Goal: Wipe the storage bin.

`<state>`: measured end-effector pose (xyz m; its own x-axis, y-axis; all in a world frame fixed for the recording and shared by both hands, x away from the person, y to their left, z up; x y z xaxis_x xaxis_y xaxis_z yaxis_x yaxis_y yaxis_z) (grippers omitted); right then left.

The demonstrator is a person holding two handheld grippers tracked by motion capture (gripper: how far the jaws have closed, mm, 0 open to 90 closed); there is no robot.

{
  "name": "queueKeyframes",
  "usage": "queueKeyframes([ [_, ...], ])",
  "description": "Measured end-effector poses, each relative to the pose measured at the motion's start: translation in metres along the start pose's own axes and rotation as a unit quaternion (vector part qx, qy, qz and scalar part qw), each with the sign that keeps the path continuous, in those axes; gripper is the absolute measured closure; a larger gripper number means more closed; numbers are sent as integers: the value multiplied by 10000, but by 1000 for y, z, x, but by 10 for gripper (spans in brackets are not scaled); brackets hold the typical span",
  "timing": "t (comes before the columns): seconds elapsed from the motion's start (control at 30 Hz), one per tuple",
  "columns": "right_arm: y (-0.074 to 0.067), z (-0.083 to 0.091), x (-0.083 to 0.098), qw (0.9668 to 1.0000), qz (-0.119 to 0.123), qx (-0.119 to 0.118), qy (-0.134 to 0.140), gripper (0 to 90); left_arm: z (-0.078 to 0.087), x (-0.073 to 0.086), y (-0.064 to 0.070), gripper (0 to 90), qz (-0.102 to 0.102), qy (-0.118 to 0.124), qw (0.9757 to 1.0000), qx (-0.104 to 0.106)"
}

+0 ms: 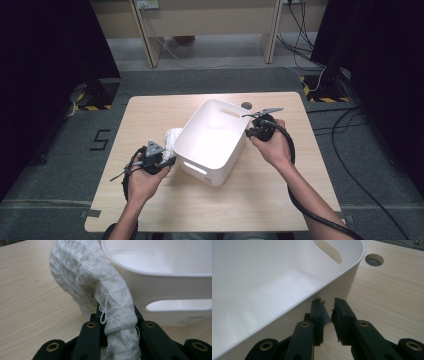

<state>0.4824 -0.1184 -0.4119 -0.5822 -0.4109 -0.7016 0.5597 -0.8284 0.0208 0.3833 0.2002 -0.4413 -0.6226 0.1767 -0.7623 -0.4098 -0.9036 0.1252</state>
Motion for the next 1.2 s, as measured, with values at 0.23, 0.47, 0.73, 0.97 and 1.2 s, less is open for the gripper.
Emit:
queueKeyframes([
  [0.23, -13, -4, -5, 9997, 27, -197, 118, 772, -3, 2, 15, 766, -124, -55, 9999, 88],
  [0.47, -18, -5, -5, 9996, 19, -227, 185, 791, -2, 4, 29, 765, -218, -102, 9994, 264],
  [0.73, -17, -5, 1, 9995, -108, -285, 80, 712, 2, 6, 36, 764, -487, -99, 9981, 374],
  [0.97, -11, 21, -14, 9967, -416, -138, 679, 677, 23, 20, 40, 761, -657, -14, 9946, 798],
  [1.2, -20, 26, -20, 9947, -456, -311, 871, 642, 34, 29, 46, 761, -1054, 13, 9861, 1288],
])
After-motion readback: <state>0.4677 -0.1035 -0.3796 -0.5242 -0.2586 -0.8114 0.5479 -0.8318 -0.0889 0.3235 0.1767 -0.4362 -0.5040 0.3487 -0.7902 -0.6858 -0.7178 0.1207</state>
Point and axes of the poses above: each handheld gripper's, and its own axes: z roughly backward along the jaws, x roughly out of its underside, y roughly to its right, the point moved 3 cm from there along -z, roughly forward along the jaws, and after that the axes turned 8 degrees about z, right-handed, at the moved point
